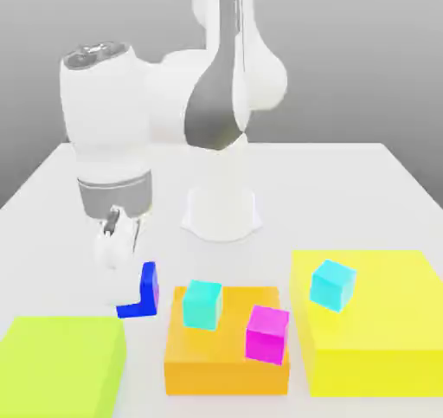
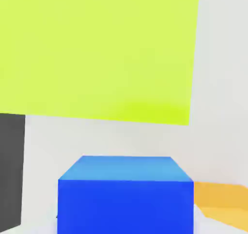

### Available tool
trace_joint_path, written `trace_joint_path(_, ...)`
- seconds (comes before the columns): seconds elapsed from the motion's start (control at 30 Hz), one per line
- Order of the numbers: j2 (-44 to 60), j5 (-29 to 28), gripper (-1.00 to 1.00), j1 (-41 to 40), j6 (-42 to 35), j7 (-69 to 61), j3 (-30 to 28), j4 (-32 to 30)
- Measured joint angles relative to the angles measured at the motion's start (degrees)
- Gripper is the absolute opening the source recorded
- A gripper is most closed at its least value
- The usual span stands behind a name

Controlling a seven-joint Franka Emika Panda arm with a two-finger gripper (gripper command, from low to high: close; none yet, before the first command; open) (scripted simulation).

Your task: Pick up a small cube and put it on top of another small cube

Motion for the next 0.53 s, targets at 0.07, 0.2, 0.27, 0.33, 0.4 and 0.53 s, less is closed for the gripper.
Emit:
trace_joint_path(0.07,-2.93,0.43,-1.00,2.95,-2.21,5.05,3.80,-0.70)
trace_joint_path(0.2,-8.46,1.65,-1.00,9.38,-6.53,15.08,12.04,-2.16)
trace_joint_path(0.27,-10.16,2.07,-1.00,12.34,-7.73,19.97,16.10,-2.95)
trace_joint_path(0.33,-8.06,1.29,-1.00,12.81,-4.83,22.26,17.91,-3.96)
trace_joint_path(0.4,-4.82,0.29,-1.00,12.66,-0.63,23.51,18.79,-5.04)
trace_joint_path(0.53,-2.22,-0.37,1.00,12.53,2.77,24.20,19.26,-5.86)
